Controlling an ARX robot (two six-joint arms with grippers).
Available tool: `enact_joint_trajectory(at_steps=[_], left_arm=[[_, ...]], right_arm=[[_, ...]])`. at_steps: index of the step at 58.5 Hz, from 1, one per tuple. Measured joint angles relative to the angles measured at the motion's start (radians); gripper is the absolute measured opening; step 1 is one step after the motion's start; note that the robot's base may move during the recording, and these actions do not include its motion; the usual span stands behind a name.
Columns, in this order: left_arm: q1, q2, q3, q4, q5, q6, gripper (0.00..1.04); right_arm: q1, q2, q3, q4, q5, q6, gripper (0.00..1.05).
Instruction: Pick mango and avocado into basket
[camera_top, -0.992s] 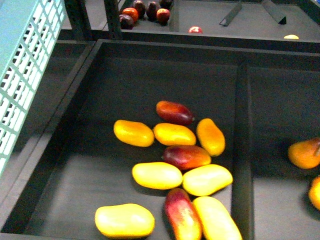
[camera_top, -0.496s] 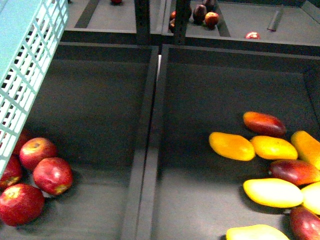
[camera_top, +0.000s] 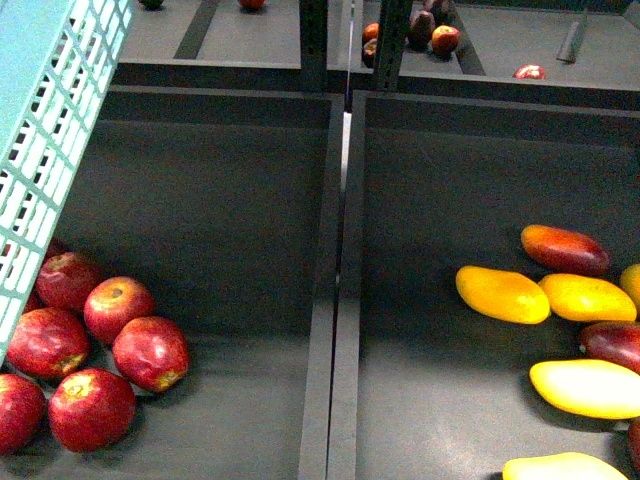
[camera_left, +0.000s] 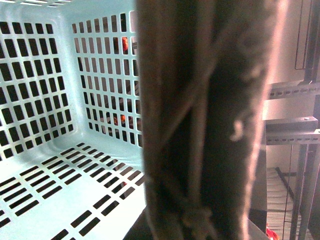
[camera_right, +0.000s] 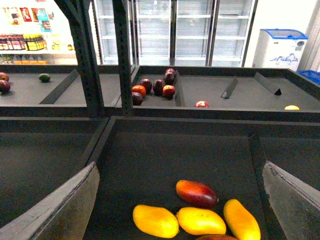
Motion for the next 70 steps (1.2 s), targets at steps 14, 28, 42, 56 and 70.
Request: enact_joint_trajectory(at_steps=[14,28,42,56,70], left_arm=[[0.0,0.0,0.0,0.0,-0.003,0.0,0.06],[0.0,0.0,0.0,0.0,0.0,0.0,0.06],[0.026,0.043,0.05,-0.154,0.201,0.277,0.06],[-0.147,0.343,0.053,-0.278,0.502,1.122,0.06],[-0.29,0.564,0.105,-0.107,0.59,1.116,0.06]], right_arm=[[0.0,0.0,0.0,0.0,0.0,0.0,0.97],[0.0,0.0,0.0,0.0,0.0,0.0,0.97],[0.0,0.0,0.0,0.0,0.0,0.0,0.97],[0.0,0.0,0.0,0.0,0.0,0.0,0.97],[0.0,0.0,0.0,0.0,0.0,0.0,0.97]])
